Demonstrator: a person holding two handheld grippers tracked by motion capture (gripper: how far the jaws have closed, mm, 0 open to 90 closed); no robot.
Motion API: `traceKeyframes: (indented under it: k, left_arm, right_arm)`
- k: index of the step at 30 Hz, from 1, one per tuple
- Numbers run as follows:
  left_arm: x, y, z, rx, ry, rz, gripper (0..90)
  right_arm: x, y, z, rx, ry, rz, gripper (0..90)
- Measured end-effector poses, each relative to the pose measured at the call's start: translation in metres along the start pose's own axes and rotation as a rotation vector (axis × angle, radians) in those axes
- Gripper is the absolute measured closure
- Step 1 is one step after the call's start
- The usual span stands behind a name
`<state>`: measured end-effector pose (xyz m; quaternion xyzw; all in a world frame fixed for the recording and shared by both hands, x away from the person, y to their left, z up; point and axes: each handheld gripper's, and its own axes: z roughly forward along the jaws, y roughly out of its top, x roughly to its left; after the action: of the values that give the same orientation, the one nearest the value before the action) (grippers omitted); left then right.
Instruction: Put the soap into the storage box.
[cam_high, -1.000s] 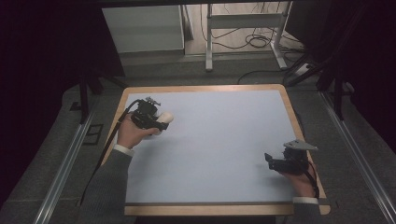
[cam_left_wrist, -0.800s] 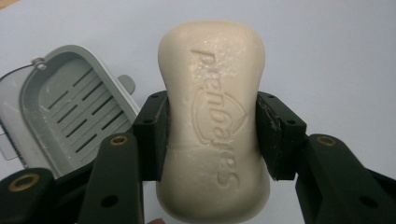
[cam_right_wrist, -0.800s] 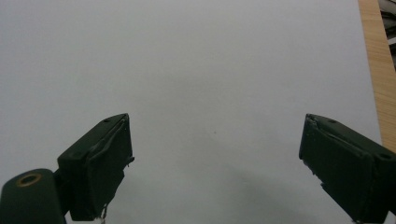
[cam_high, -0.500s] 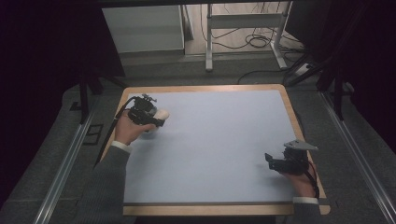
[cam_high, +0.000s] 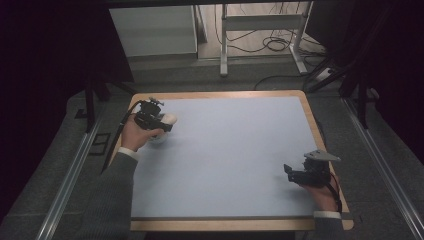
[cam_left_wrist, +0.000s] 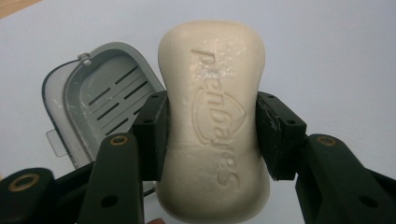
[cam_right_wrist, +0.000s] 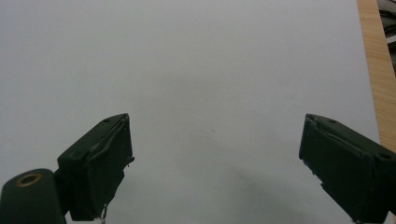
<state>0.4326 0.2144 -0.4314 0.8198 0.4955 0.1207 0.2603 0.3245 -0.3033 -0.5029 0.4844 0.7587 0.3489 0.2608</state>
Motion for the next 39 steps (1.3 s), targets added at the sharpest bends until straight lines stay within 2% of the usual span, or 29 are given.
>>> traceKeyframes:
  k: [7,16,22,25,29,33,39]
  left_arm:
    - [0.005,0.001,0.001,-0.007,0.008,-0.022,49.5]
    - [0.014,0.004,0.006,0.015,0.027,-0.040,49.5]
    - [0.019,0.005,0.010,0.032,0.034,-0.069,49.5]
    - [0.023,0.006,0.012,0.028,0.040,-0.086,49.5]
    - [0.027,0.006,0.014,0.024,0.067,-0.093,49.5]
    - [0.028,0.005,0.018,0.020,0.068,-0.099,49.4]
    - [0.035,0.002,0.027,0.035,0.081,-0.137,49.5]
  right_arm:
    - [0.000,0.000,-0.001,-0.002,0.000,0.000,9.3]
    - [0.000,0.000,0.000,0.002,-0.001,-0.001,9.3]
    - [0.000,0.000,0.001,0.003,-0.002,-0.003,9.3]
    - [0.000,0.000,0.000,0.002,-0.001,-0.003,9.3]
    - [-0.001,-0.001,0.000,0.003,-0.003,-0.001,9.3]
    - [0.000,-0.001,0.000,0.002,-0.006,-0.003,9.3]
    - [0.000,-0.001,0.001,0.006,-0.009,-0.006,9.3]
